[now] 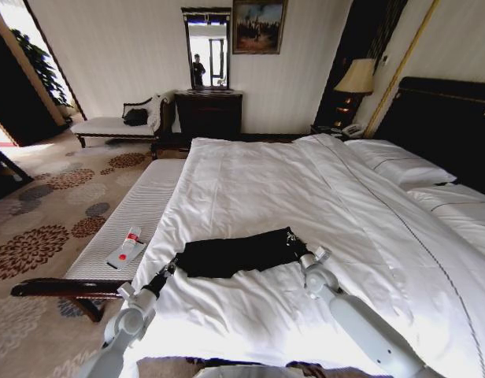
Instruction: Fold the clothes on the bed.
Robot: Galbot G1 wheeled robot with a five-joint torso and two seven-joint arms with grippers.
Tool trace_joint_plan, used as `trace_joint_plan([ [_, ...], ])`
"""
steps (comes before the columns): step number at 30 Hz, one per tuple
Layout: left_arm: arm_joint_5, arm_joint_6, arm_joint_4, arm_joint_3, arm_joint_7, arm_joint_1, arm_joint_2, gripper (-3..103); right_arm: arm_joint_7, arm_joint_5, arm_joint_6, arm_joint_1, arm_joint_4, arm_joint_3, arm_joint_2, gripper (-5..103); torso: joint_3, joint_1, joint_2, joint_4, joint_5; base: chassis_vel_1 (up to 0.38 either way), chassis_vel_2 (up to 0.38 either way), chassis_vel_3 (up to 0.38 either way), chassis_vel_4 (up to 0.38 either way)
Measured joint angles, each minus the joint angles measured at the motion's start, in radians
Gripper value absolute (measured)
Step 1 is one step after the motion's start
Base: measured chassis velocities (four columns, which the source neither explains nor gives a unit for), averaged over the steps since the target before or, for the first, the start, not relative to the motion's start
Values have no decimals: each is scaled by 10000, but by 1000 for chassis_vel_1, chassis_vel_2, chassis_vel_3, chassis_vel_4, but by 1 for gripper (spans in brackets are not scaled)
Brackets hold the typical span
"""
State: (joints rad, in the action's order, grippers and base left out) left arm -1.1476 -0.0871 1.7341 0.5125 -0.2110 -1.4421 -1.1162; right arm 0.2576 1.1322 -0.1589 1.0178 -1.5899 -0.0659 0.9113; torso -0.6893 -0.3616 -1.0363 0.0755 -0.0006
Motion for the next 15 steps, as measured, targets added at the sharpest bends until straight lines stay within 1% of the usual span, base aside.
trace_joint_plan([
  [8, 62, 38, 203, -9, 33, 121, 41, 0, 204, -198, -55, 831, -828, -317, -74, 1, 0, 0, 1, 3, 1, 0, 0, 0, 0],
  [11, 115, 47, 215, -29, 14, 116, 47, 0, 205, -263, -78, 891, -815, -350, -66, 1, 0, 0, 0, 2, 0, 0, 0, 0, 0],
  [12, 208, 61, 220, -67, -28, 107, 43, 0, 203, -329, -94, 882, -652, -359, -31, 1, 0, 0, 1, -2, 0, 0, 0, 0, 0],
  [15, 264, 66, 240, -110, -53, 109, 5, 0, 200, -393, -104, 787, -345, -359, 29, 1, 0, 0, 1, -2, 1, 0, 0, 0, 0],
])
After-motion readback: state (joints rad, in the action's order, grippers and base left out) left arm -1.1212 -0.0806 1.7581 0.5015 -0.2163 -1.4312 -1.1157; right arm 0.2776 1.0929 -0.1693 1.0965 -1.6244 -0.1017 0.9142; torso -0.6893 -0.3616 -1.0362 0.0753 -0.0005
